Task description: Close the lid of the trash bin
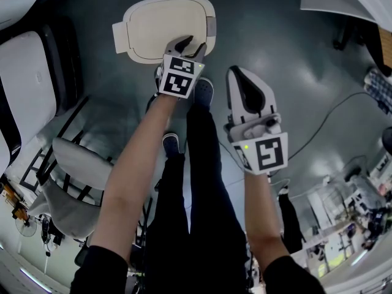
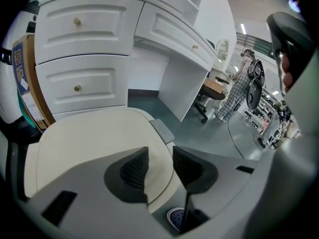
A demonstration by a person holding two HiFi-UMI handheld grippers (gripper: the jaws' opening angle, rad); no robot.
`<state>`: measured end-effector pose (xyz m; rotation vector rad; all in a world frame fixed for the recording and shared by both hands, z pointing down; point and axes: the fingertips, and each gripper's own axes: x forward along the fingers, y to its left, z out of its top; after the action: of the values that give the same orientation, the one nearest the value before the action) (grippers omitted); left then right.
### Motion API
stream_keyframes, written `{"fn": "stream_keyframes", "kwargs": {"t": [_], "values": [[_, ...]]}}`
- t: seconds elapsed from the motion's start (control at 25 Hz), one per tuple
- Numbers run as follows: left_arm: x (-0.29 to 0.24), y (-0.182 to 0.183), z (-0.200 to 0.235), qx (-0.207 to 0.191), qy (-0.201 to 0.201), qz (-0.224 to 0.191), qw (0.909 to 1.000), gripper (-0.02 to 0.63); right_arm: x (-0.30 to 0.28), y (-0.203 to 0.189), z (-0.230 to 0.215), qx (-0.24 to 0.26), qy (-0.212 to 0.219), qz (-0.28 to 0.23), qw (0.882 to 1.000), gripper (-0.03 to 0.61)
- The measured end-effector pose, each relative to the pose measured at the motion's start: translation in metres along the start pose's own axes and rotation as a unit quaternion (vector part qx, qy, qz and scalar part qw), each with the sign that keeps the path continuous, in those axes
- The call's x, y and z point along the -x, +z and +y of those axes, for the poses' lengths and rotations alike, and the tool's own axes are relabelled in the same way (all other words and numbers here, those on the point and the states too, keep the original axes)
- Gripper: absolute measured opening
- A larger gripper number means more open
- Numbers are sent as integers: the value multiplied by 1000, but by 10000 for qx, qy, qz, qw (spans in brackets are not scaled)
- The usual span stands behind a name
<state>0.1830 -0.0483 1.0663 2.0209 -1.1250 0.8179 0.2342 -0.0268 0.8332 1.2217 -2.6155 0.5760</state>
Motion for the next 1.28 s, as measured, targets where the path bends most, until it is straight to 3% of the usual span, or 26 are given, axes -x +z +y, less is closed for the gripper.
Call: {"fn": "stream_keyframes", "kwargs": {"t": [0.24, 0.44, 0.64, 0.8, 1.28], "values": [[2, 1, -1, -39, 72, -94, 9999, 150, 5, -2, -3, -41, -15, 27, 10000, 5], [24, 17, -3, 219, -55, -834, 9963, 153, 7, 5, -6, -26, -30, -31, 10000, 5], [61, 28, 3, 180, 84, -1200, 9926, 160, 11, 27, -4, 71, -67, -143, 9999, 5], [106, 52, 9, 202, 284, -1608, 9864, 169, 16, 58, 1, 204, -77, -264, 9994, 5], [296, 117, 19, -51, 1071, -2736, 9558, 202, 59, 132, 51, 518, -95, -453, 9976, 5]]}}
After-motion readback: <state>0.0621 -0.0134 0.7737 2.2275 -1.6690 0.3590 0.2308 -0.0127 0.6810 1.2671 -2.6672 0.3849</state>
